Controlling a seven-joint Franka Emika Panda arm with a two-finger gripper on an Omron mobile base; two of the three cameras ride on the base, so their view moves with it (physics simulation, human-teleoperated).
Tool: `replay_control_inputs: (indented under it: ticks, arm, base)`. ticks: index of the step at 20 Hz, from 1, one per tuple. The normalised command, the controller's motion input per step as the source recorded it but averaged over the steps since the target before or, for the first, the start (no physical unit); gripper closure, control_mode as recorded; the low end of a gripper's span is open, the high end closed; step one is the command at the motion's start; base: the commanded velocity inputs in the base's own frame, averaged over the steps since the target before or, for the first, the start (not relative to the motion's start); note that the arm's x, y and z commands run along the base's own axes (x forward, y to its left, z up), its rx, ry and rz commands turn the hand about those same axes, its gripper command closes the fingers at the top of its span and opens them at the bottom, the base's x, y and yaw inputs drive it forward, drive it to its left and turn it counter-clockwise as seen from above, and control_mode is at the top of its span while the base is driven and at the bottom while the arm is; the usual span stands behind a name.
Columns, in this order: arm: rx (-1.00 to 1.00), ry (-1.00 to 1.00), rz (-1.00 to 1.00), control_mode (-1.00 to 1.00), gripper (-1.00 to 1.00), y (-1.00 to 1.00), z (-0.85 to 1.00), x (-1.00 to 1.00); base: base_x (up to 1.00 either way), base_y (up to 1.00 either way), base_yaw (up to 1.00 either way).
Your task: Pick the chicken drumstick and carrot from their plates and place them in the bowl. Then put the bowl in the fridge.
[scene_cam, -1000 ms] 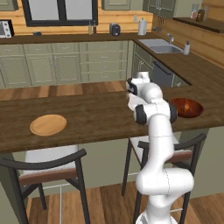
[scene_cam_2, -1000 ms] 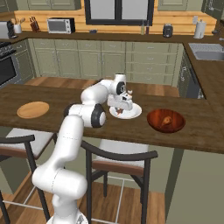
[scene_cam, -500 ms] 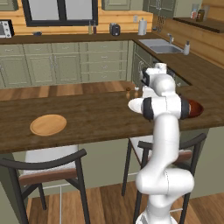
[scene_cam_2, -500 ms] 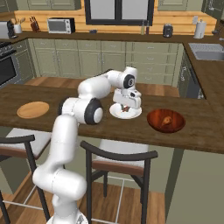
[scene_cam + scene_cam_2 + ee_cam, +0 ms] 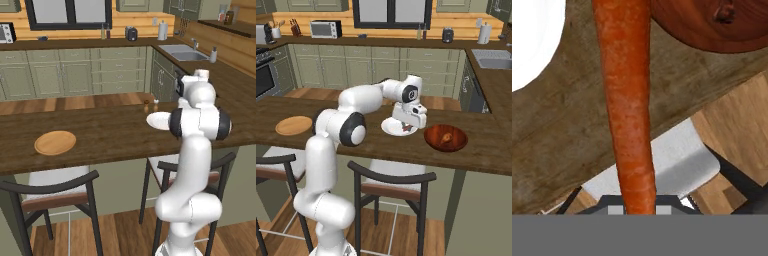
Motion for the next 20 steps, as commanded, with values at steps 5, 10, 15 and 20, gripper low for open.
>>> replay_control_inputs:
  ticks: [5, 10, 15, 20]
  arm:
    - [-0.06, -0.02, -0.05, -1.00, 1.00, -0.62, 0.11, -0.16]
    - [0.00, 0.00, -0.06, -1.00, 1.00, -0.84, 0.00, 0.03]
    - [0.00, 0.02, -0.06, -1.00, 1.00, -0.67, -0.04, 0.22]
    - [0.00, 0.01, -0.06, -1.00, 1.00, -0.39, -0.20, 0.40]
  base:
    - [0.00, 0.00, 0.00]
    - [0.00, 0.00, 0.00]
    - [0.00, 0.00, 0.00]
    - [0.00, 0.00, 0.00]
